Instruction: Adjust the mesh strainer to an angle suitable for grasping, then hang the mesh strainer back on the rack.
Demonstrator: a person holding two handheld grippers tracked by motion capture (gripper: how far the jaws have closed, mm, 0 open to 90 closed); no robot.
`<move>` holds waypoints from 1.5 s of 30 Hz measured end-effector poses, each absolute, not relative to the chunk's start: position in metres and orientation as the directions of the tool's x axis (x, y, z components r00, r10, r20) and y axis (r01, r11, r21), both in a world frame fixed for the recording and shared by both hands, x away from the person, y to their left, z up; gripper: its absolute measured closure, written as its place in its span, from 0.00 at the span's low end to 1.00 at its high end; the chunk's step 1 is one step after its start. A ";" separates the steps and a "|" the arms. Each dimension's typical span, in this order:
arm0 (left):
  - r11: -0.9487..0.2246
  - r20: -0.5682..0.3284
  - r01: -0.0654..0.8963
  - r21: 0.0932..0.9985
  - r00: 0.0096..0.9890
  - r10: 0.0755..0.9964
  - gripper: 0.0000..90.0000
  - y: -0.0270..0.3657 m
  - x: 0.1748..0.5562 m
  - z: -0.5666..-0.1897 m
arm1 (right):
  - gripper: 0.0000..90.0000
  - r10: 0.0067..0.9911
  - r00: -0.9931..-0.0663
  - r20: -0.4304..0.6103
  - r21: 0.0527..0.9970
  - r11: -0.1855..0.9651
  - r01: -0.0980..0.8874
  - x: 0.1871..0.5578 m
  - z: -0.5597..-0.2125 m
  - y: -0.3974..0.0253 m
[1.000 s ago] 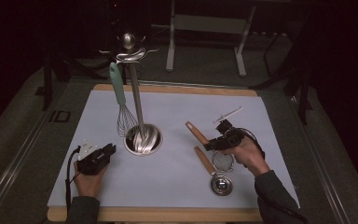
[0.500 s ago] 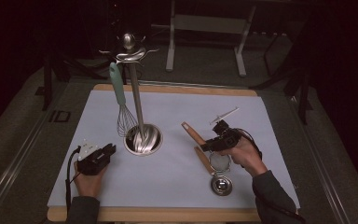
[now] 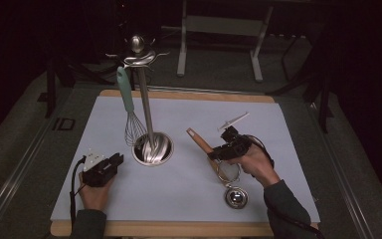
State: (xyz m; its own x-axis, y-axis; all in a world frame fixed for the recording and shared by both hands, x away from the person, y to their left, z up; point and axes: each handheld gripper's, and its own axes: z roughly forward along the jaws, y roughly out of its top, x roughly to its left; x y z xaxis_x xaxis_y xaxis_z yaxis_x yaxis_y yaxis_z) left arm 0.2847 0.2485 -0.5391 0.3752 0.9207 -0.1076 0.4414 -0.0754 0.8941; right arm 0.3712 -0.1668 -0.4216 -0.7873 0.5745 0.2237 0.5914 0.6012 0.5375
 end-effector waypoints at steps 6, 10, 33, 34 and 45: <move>-0.075 -0.108 0.442 0.894 0.375 0.921 0.86 0.248 0.285 -0.539 | 0.79 0.559 -0.797 0.229 0.554 0.598 0.579 0.370 -0.418 -0.163; -0.073 -0.110 0.442 0.894 0.374 0.921 0.86 0.248 0.285 -0.539 | 0.79 0.549 -0.801 0.236 0.566 0.592 0.573 0.370 -0.417 -0.161; -0.079 -0.103 0.440 0.895 0.375 0.921 0.86 0.248 0.284 -0.539 | 0.79 0.458 -0.861 0.224 0.660 0.579 0.479 0.371 -0.409 -0.148; -0.079 -0.103 0.439 0.895 0.375 0.921 0.86 0.248 0.284 -0.539 | 0.79 0.454 -0.863 0.221 0.663 0.579 0.474 0.371 -0.408 -0.148; -0.081 -0.100 0.437 0.896 0.376 0.921 0.86 0.248 0.284 -0.539 | 0.79 0.366 -0.915 0.170 0.744 0.562 0.363 0.369 -0.398 -0.140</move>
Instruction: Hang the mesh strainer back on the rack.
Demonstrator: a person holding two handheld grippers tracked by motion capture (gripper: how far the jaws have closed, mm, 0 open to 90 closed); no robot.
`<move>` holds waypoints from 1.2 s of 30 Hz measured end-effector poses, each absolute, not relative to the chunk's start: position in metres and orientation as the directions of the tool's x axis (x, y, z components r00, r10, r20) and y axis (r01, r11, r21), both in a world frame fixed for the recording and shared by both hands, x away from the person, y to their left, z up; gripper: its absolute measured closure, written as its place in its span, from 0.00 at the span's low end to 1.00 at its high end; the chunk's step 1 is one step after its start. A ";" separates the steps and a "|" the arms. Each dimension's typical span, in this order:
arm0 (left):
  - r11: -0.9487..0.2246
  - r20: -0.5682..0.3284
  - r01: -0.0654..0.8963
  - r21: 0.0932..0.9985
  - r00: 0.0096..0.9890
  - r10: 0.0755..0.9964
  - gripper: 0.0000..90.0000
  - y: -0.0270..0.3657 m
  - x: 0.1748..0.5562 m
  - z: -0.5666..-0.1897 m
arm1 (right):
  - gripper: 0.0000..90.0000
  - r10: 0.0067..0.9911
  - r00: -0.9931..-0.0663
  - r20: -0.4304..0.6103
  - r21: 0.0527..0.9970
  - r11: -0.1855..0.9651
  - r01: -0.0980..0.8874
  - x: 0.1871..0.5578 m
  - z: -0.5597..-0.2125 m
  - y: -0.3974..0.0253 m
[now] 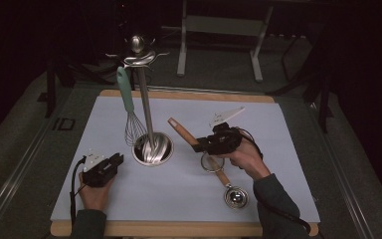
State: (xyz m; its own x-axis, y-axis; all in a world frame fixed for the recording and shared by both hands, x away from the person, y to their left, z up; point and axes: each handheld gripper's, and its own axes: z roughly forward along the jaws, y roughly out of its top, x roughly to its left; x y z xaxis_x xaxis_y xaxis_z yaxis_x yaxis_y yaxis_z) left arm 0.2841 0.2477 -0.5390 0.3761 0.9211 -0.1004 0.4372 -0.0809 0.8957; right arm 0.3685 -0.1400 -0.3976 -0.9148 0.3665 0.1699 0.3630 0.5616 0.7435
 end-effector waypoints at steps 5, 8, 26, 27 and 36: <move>-0.082 -0.099 0.436 0.896 0.377 0.921 0.86 0.248 0.284 -0.539 | 0.79 0.341 -0.928 0.151 0.768 0.551 0.328 0.369 -0.393 -0.138; -0.081 -0.101 0.437 0.896 0.377 0.921 0.86 0.248 0.284 -0.539 | 0.79 0.332 -0.933 0.140 0.778 0.546 0.311 0.370 -0.391 -0.138; -0.081 -0.101 0.437 0.896 0.378 0.920 0.86 0.248 0.284 -0.539 | 0.79 0.275 -0.951 0.140 0.869 0.427 0.251 0.377 -0.366 -0.138; -0.081 -0.101 0.437 0.896 0.378 0.920 0.86 0.248 0.284 -0.539 | 0.79 0.270 -0.953 0.139 0.873 0.420 0.246 0.377 -0.365 -0.138; -0.083 -0.098 0.437 0.896 0.377 0.921 0.86 0.247 0.284 -0.539 | 0.79 0.248 -0.959 0.137 0.896 0.381 0.227 0.380 -0.352 -0.138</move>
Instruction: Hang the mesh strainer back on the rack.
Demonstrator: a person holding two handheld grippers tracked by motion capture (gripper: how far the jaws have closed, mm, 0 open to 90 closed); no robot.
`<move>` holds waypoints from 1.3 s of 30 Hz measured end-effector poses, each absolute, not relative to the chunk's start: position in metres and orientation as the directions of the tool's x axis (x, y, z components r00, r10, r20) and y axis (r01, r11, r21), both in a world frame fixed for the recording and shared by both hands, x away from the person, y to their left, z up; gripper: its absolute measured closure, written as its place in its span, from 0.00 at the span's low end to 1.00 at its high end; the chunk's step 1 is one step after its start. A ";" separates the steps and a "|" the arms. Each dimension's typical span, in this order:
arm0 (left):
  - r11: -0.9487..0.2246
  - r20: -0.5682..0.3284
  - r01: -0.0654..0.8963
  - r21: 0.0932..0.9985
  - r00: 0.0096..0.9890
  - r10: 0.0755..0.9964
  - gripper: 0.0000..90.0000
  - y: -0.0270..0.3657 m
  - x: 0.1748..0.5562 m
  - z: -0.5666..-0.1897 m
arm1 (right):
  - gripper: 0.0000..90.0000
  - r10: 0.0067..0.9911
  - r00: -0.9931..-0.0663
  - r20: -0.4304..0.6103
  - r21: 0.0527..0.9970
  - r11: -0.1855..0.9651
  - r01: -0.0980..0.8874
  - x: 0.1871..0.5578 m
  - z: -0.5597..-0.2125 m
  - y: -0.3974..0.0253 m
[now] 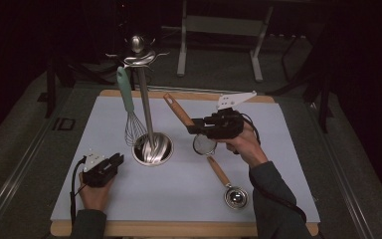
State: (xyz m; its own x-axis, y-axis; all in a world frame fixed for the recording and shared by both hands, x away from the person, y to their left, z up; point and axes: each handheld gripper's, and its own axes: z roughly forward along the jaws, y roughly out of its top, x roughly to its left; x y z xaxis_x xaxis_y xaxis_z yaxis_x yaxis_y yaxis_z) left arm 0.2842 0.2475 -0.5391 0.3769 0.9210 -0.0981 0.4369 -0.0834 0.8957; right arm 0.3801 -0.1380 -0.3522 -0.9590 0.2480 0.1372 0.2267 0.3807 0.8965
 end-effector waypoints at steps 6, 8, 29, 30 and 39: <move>-0.082 -0.100 0.437 0.896 0.378 0.921 0.86 0.248 0.284 -0.539 | 0.79 0.240 -0.961 0.134 0.913 0.346 0.214 0.381 -0.340 -0.137; -0.082 -0.100 0.437 0.896 0.378 0.920 0.86 0.248 0.284 -0.539 | 0.79 0.237 -0.963 0.131 0.916 0.342 0.208 0.381 -0.337 -0.136; -0.082 -0.099 0.435 0.897 0.379 0.920 0.86 0.248 0.284 -0.539 | 0.79 0.170 -0.978 0.118 0.956 0.247 0.158 0.372 -0.293 -0.126; -0.082 -0.099 0.435 0.897 0.379 0.920 0.86 0.248 0.284 -0.539 | 0.79 0.164 -0.980 0.114 0.956 0.249 0.153 0.372 -0.292 -0.125; -0.078 -0.103 0.434 0.898 0.379 0.920 0.86 0.248 0.284 -0.539 | 0.79 0.152 -0.982 0.113 0.955 0.255 0.149 0.373 -0.288 -0.109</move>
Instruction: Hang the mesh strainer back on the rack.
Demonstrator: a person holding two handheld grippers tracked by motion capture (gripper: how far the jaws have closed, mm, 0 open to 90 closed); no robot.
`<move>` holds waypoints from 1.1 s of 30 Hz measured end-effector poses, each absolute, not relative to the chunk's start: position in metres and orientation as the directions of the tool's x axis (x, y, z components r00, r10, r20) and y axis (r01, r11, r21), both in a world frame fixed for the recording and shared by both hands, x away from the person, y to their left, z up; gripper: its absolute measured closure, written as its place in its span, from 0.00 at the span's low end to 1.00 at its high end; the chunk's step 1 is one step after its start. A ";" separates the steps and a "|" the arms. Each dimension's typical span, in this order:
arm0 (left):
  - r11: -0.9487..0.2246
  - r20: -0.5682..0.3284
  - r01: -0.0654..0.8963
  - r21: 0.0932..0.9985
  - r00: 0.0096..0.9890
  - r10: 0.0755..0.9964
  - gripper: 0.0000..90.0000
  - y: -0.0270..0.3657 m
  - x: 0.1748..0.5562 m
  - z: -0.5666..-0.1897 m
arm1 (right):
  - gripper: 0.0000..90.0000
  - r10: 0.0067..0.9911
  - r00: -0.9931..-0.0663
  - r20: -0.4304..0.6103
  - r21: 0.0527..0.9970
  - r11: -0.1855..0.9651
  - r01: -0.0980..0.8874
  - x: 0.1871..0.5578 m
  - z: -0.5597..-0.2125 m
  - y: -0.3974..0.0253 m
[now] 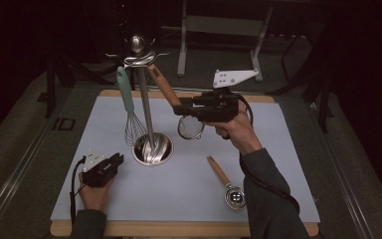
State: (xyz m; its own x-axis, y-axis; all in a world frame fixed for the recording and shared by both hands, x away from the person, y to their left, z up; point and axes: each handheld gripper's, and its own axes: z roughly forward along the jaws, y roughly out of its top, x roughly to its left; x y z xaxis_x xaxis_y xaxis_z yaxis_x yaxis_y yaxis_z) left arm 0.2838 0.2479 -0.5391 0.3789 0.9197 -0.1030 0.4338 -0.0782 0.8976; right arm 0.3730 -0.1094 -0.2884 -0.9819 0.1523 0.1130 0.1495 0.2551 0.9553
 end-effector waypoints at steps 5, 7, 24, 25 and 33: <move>-0.078 -0.103 0.433 0.898 0.379 0.920 0.86 0.248 0.284 -0.539 | 0.79 0.166 -0.979 0.119 0.953 0.259 0.160 0.376 -0.289 -0.104; -0.078 -0.103 0.434 0.898 0.378 0.920 0.86 0.248 0.284 -0.539 | 0.79 0.182 -0.977 0.114 0.951 0.264 0.160 0.377 -0.291 -0.102; -0.078 -0.100 0.431 0.899 0.376 0.921 0.86 0.248 0.283 -0.539 | 0.78 0.307 -0.951 -0.027 0.920 0.380 0.096 0.370 -0.293 -0.074; -0.079 -0.100 0.431 0.899 0.376 0.921 0.85 0.248 0.283 -0.539 | 0.77 0.311 -0.950 -0.029 0.918 0.384 0.098 0.370 -0.292 -0.074; -0.081 -0.096 0.428 0.900 0.377 0.921 0.85 0.248 0.283 -0.539 | 0.75 0.294 -0.956 -0.023 0.918 0.384 0.096 0.368 -0.292 -0.071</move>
